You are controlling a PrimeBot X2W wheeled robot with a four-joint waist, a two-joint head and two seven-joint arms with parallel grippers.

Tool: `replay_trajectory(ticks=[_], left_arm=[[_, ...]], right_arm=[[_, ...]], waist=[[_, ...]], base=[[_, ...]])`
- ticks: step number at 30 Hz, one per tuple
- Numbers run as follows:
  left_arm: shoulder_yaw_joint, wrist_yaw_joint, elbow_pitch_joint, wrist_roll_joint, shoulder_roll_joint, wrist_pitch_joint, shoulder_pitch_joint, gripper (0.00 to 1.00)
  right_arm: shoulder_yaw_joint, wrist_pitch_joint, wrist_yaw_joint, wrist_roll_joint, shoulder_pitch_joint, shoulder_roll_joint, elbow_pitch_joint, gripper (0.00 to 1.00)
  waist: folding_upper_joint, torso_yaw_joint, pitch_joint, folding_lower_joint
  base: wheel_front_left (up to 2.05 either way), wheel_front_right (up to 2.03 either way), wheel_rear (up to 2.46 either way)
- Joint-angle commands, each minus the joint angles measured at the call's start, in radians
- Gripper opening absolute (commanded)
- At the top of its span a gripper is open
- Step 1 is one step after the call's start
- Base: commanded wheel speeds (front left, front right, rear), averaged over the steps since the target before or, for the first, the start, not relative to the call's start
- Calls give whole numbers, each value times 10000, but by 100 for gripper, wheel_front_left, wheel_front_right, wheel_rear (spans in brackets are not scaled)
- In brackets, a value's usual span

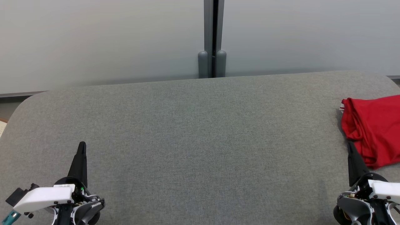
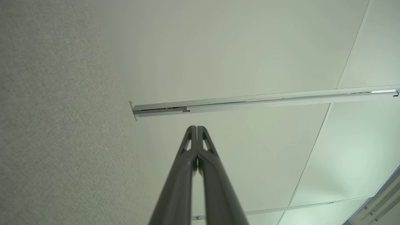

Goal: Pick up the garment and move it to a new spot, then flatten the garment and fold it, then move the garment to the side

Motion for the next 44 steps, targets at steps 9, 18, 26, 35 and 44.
replay_trajectory(ticks=[9, 18, 26, 35, 44], left_arm=[[54, -42, 14, 38, 19, 44, -137, 0], [63, -42, 14, 49, 12, 42, -138, 0], [69, -42, 13, 56, 5, 47, -138, 0], [79, -42, 14, 67, -1, 57, -139, 0], [86, -42, 14, 77, -7, 59, -140, 0]], right_arm=[[-28, 45, 0, -55, -105, -4, 15, 0], [-35, 57, 0, -53, -106, 2, 15, 0], [-43, 67, 0, -61, -107, 8, 16, 0], [-49, 70, 0, -71, -108, 14, 17, 0], [-57, 79, 0, -80, -108, 18, 17, 0]], waist=[[0, 0, 0, 0], [0, 0, 0, 0], [0, 0, 0, 0], [0, 0, 0, 0], [0, 0, 0, 0]], base=[[0, 0, 0], [0, 0, 0], [0, 0, 0], [0, 0, 0], [0, 0, 0]])
